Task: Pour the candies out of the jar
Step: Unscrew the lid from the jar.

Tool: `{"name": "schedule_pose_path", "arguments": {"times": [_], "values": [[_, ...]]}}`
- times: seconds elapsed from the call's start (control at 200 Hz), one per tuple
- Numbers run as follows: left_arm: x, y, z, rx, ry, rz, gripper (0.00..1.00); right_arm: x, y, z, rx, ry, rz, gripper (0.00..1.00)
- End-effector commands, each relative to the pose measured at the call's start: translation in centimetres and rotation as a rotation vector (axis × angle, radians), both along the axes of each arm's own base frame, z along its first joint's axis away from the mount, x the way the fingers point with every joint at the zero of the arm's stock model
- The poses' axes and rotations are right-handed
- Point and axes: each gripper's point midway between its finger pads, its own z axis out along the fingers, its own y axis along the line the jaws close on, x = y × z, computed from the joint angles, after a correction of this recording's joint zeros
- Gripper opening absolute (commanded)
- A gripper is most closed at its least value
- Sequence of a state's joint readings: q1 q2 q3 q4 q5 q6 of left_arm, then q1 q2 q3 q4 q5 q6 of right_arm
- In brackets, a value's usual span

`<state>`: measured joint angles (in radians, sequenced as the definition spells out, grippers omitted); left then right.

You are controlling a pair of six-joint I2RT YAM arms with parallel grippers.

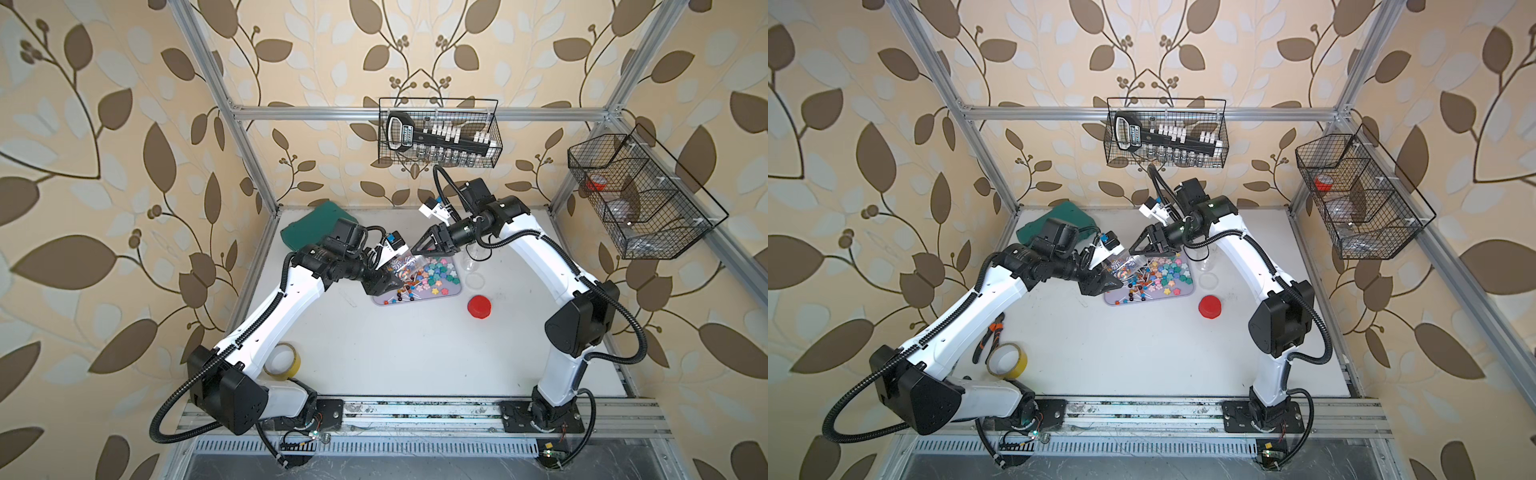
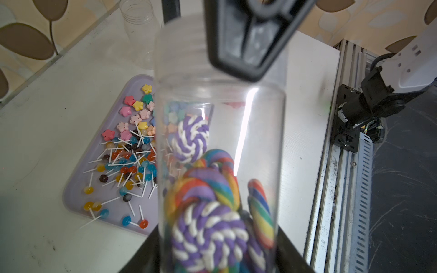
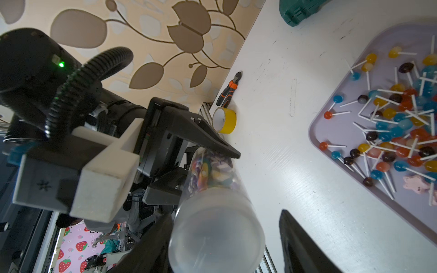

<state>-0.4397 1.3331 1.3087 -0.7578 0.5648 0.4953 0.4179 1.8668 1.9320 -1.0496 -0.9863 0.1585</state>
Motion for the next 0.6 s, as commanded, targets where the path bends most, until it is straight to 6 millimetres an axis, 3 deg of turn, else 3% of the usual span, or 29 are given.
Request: {"name": "schedule_pose_path", "arguments": {"times": [0.0,0.595], "values": [[-0.08,-0.6,2.38,-0.04,-0.072,-0.035,0.2,0.06,0.02,0.0,-0.011,-0.02,0.011,0.63],[0.02,-0.87,2.39,-0.071,-0.083,-0.033,0.2,-0.8,0.02,0.43,0.035,-0.067,0.05,0.49]]}}
